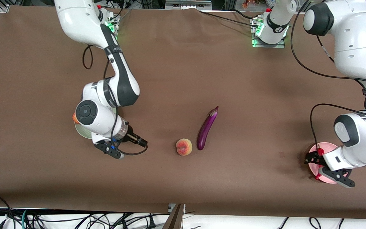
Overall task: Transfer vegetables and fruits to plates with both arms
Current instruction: 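Reach the right gripper to the peach while the left gripper reaches the eggplant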
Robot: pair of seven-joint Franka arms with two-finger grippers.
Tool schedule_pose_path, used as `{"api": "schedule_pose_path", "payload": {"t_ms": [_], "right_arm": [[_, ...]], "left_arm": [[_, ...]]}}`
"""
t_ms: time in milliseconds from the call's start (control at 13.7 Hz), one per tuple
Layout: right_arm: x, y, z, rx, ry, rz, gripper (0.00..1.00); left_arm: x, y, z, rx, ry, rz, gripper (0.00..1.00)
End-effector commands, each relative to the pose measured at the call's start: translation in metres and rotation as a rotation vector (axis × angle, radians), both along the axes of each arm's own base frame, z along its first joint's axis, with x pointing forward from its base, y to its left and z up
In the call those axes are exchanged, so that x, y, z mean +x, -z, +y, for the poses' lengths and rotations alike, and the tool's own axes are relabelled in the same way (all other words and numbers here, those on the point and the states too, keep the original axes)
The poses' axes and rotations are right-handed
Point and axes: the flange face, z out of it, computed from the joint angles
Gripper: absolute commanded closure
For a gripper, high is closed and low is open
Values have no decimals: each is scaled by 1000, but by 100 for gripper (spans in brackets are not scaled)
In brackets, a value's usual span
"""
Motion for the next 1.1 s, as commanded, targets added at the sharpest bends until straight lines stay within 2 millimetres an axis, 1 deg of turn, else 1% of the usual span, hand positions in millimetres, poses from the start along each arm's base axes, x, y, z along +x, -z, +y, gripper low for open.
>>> {"api": "schedule_pose_path", "payload": {"t_ms": [0, 73, 146, 219, 292, 365, 438, 512, 658, 731, 804, 877, 950, 1023], "right_arm": [[15, 10, 38, 145, 84, -82, 0], [12, 15, 59, 173, 97, -122, 0], [9, 20, 71, 191, 100, -165, 0], [4, 29, 84, 195, 90, -210, 0], [0, 43, 93, 188, 81, -244, 0], [-5, 55, 102, 172, 63, -266, 0], [-9, 64, 107, 148, 42, -274, 0], [-11, 71, 111, 129, 26, -276, 0], [-26, 81, 133, 127, 2, -265, 0], [-27, 82, 135, 130, 3, -285, 0], [-28, 91, 135, 128, 6, -294, 0], [-31, 99, 138, 126, 5, -300, 0], [-32, 102, 138, 127, 7, -307, 0], [-35, 105, 143, 126, 0, -304, 0]], "left_arm": [[-7, -5, -68, -60, 5, 94, 0], [-10, 1, -92, -114, 24, 108, 0], [-13, 8, -116, -170, 35, 125, 0], [-20, 20, -141, -203, 35, 158, 0], [-27, 27, -167, -204, 34, 185, 0], [-32, 28, -195, -198, 39, 200, 0], [-40, 29, -225, -188, 46, 216, 0], [-48, 33, -251, -177, 31, 239, 0], [-66, 44, -290, -159, 19, 284, 0], [-75, 50, -304, -151, 37, 302, 0], [-83, 56, -310, -146, 46, 321, 0], [-90, 58, -312, -141, 52, 340, 0], [-100, 58, -323, -135, 65, 364, 0], [-107, 57, -330, -128, 53, 378, 0]]}}
